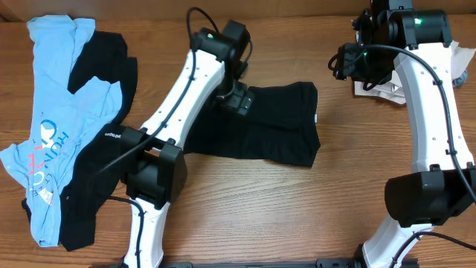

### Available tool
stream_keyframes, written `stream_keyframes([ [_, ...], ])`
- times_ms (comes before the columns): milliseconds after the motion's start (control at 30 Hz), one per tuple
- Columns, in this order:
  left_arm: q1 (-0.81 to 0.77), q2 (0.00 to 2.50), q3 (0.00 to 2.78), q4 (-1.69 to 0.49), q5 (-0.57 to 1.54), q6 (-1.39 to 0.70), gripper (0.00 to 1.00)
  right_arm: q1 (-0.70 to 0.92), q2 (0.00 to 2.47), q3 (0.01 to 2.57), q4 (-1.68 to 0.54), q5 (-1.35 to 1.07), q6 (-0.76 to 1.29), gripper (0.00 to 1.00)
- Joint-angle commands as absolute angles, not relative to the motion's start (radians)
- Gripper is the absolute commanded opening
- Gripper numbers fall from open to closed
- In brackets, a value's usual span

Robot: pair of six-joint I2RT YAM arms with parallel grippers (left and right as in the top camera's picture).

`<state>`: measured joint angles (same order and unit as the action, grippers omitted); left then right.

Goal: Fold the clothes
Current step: 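Fold the strip's left end rightward over the middle with the left gripper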

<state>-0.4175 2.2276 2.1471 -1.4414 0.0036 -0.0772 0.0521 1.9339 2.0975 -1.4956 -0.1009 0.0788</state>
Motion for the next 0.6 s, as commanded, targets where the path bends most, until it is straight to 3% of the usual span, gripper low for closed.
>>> stream_keyframes([
  [0,-0.363,2.212,2.187,-1.443,-0.066,-0.032,1.0,0.048,1.934,2.093,-1.494,-0.107,0.079,0.58],
  [200,-0.274,2.231,2.145,-1.352,-0.049,0.186,1.0,0.048,1.934,2.093,-1.493,-0.106,0.078,0.58],
  [400,-0.189,2.307,2.133,-1.322,0.205,0.446,0.86,0.048,1.934,2.093,-1.493,-0.106,0.071,0.58],
  [567,-0.169,2.348,2.132,-1.342,0.294,0.53,0.84,0.048,1.934,2.093,-1.493,-0.106,0.071,0.58],
])
